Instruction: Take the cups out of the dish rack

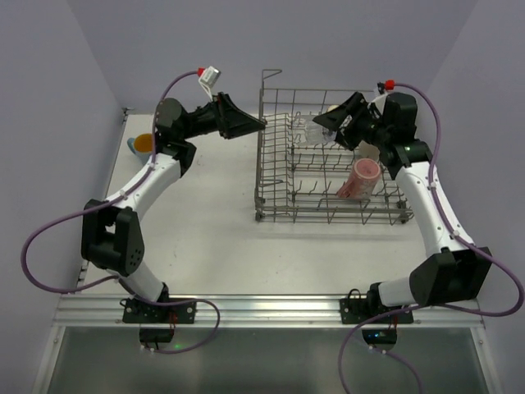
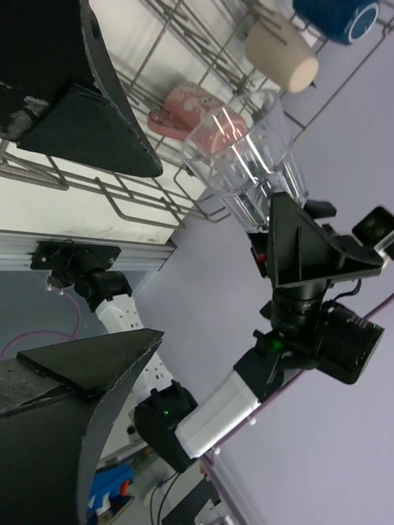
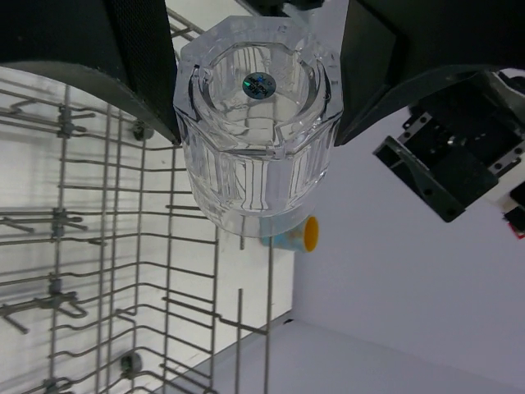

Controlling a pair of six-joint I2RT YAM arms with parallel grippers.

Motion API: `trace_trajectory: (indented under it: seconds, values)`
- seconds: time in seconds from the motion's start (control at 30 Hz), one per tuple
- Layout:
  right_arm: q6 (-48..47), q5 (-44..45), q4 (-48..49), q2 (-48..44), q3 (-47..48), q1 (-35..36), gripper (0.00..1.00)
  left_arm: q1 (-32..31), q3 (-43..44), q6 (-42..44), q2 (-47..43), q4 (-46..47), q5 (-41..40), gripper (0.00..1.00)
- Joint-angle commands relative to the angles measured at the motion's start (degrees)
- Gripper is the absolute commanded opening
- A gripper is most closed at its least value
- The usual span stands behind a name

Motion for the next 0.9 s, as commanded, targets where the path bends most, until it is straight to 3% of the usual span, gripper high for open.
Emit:
trace_trajectory:
  seconds: [0.0,0.5,0.87]
  values:
    - [7.04,-9.83,13.33,-3.23,-2.06,-0.06,0.0,-1.96,-0.14,-5.11,1.71,9.8,0.97,0.79]
    - [18.64,-17.84,30.65,-1.92,-7.77,0.29,0.0,-7.41,4.86,-5.99,6.37,10.32,-1.75,0.79]
    - [19.44,-18.63,32.5,1.07,-8.04,1.52,0.0,-10.57,9.53,-12.75,10.68,17.79,-3.69,0.75]
